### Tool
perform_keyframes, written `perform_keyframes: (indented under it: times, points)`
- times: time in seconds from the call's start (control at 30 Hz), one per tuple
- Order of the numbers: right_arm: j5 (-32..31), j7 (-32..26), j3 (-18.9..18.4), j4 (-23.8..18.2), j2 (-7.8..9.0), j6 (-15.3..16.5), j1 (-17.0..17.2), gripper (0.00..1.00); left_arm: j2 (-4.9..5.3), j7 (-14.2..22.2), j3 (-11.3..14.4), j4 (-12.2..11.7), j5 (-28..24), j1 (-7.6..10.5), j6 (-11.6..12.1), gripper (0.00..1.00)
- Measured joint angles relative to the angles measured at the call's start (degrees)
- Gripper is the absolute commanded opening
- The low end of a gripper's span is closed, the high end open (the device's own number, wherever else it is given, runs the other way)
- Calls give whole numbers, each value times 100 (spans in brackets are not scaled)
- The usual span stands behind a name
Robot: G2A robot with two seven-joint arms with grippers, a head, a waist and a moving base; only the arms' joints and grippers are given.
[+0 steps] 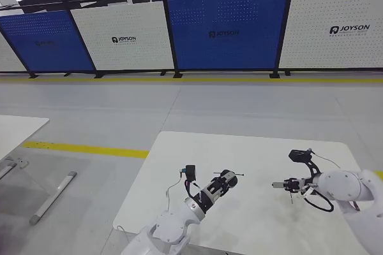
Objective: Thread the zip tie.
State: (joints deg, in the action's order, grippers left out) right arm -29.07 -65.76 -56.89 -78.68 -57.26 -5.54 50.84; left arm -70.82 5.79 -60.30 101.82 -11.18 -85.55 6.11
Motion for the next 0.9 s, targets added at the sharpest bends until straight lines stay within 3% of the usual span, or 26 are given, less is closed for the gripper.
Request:
perform_keyframes:
  times: [0.1, 0.13, 0.2, 0.4, 0.47, 0.73, 0.8, 0.9]
  points:
    - [-173, -29, -66, -67, 23, -255, 39, 63, 0, 0, 0, 0, 0, 0, 0, 0]
    - [-222, -63, -67, -74, 25, -336, 41, 62, 0, 0, 0, 0, 0, 0, 0, 0]
    - [-261, -201, -35, -39, 16, -451, 0, 45, 0, 0, 0, 0, 0, 0, 0, 0]
    - [-288, -274, 194, 315, -85, -571, -252, 45, 0, 0, 0, 0, 0, 0, 0, 0]
    - [-325, -233, 249, 384, -113, -650, -300, 41, 0, 0, 0, 0, 0, 0, 0, 0]
    - [-582, -319, 475, 531, -198, -912, -424, 42, 0, 0, 0, 0, 0, 0, 0, 0]
    - [-593, -321, 534, 599, -230, -933, -471, 32, 0, 0, 0, 0, 0, 0, 0, 0]
    - [-642, -343, 636, 690, -277, -949, -536, 29, 0, 0, 0, 0, 0, 0, 0, 0]
